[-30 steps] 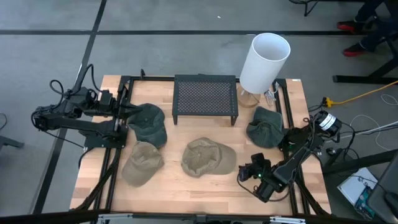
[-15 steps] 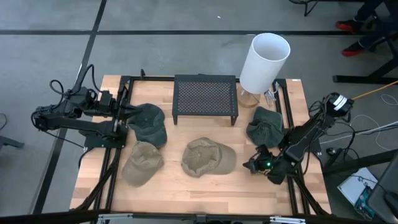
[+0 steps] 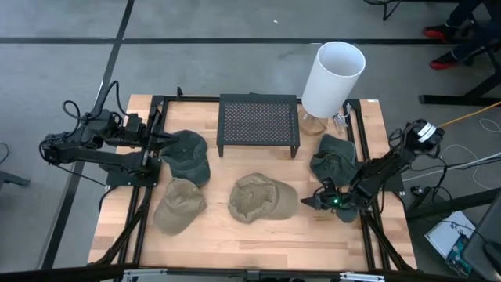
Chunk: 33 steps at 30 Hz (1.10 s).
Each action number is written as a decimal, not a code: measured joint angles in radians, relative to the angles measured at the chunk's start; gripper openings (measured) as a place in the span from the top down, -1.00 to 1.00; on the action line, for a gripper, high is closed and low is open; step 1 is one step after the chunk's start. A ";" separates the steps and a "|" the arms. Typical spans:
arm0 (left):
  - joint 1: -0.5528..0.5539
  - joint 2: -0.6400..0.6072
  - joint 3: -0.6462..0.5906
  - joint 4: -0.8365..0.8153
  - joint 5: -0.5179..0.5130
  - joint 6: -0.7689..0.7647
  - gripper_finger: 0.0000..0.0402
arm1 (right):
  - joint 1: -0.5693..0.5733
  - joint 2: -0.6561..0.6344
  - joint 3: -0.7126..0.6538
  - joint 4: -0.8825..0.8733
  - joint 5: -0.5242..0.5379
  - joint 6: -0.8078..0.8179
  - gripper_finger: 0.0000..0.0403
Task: Pick & Place hat
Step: Put the right brown cap on the shelf
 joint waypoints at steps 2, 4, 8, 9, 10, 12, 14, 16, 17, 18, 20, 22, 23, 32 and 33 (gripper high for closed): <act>0.000 0.000 0.000 0.000 0.000 0.000 0.98 | -0.024 0.018 0.011 0.010 -0.031 -0.020 0.30; 0.000 0.000 0.000 0.001 0.000 0.000 0.98 | -0.046 0.036 0.023 0.010 -0.049 -0.021 0.30; 0.000 0.000 0.000 0.004 -0.001 0.015 0.98 | -0.083 0.065 0.036 0.017 -0.067 -0.018 0.30; 0.000 0.000 0.000 0.006 -0.001 0.024 0.98 | -0.092 0.069 0.038 0.023 -0.079 -0.022 0.30; 0.000 0.000 0.000 0.008 -0.002 0.030 0.98 | -0.101 0.069 0.038 0.031 -0.094 -0.027 0.30; 0.000 0.000 0.000 0.008 -0.002 0.034 0.98 | -0.117 0.070 0.038 0.048 -0.122 -0.048 0.30; 0.000 0.000 0.000 0.008 -0.002 0.035 0.98 | -0.133 0.070 0.038 0.062 -0.136 -0.058 0.30; 0.000 0.000 0.000 0.008 -0.003 0.036 0.98 | -0.151 0.071 0.038 0.068 -0.145 -0.057 0.30; 0.000 0.000 0.000 0.008 -0.004 0.037 0.98 | -0.160 0.071 0.038 0.070 -0.156 -0.059 0.30; 0.000 0.000 0.000 0.008 -0.005 0.037 0.98 | -0.171 0.071 0.038 0.071 -0.171 -0.062 0.30; 0.000 0.000 0.000 0.009 -0.005 0.037 0.98 | -0.188 0.071 0.038 0.074 -0.198 -0.071 0.30; 0.000 0.000 0.000 0.009 -0.005 0.037 0.98 | -0.204 0.071 0.039 0.079 -0.217 -0.083 0.30; 0.000 0.000 0.000 0.009 -0.005 0.037 0.98 | -0.210 0.071 0.039 0.084 -0.218 -0.086 0.30; 0.000 0.000 0.000 0.009 -0.005 0.037 0.98 | -0.256 0.072 0.039 0.103 -0.249 -0.115 0.31; 0.000 0.000 0.000 0.009 -0.005 0.037 0.98 | -0.260 0.072 0.039 0.104 -0.249 -0.119 0.33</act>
